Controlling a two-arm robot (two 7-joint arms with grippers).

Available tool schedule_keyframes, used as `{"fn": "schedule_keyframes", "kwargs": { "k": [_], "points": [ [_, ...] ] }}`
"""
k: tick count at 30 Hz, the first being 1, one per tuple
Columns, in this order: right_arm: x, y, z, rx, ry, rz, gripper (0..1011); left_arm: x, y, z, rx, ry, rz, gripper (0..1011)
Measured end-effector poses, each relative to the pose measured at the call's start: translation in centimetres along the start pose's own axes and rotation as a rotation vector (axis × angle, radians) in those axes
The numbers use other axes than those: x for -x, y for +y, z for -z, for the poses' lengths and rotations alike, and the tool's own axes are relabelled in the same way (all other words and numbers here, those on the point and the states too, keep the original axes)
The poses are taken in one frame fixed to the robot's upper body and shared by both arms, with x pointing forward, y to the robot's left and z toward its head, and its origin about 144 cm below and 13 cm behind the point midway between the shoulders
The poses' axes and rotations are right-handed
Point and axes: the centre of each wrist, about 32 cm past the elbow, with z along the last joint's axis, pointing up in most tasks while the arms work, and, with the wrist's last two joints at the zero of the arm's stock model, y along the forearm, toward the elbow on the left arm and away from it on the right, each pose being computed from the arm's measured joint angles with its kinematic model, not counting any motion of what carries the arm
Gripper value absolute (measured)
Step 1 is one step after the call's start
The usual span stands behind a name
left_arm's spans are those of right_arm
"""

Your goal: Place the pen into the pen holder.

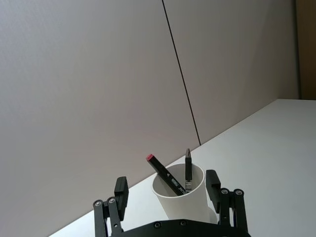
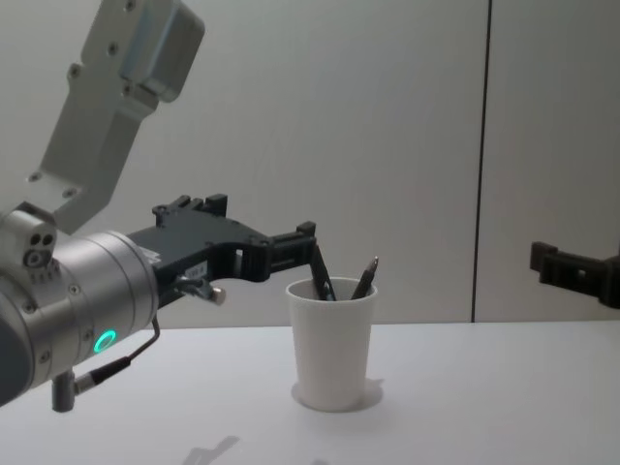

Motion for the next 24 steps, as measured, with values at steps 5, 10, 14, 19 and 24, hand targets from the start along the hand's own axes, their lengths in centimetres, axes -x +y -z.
{"fn": "schedule_keyframes", "kwargs": {
  "k": [5, 10, 14, 19, 24],
  "points": [
    [0.00, 0.00, 0.00, 0.000, 0.000, 0.000, 1002, 0.00, 0.00, 0.00, 0.000, 0.000, 0.000, 1003],
    [0.00, 0.00, 0.00, 0.000, 0.000, 0.000, 1001, 0.00, 0.00, 0.00, 0.000, 0.000, 0.000, 1003],
    [0.00, 0.00, 0.00, 0.000, 0.000, 0.000, 1001, 0.00, 0.00, 0.00, 0.000, 0.000, 0.000, 1003],
    [0.00, 0.00, 0.00, 0.000, 0.000, 0.000, 1001, 0.00, 0.00, 0.00, 0.000, 0.000, 0.000, 1003],
    [0.00, 0.00, 0.00, 0.000, 0.000, 0.000, 1001, 0.00, 0.00, 0.00, 0.000, 0.000, 0.000, 1003]
  ]
}}
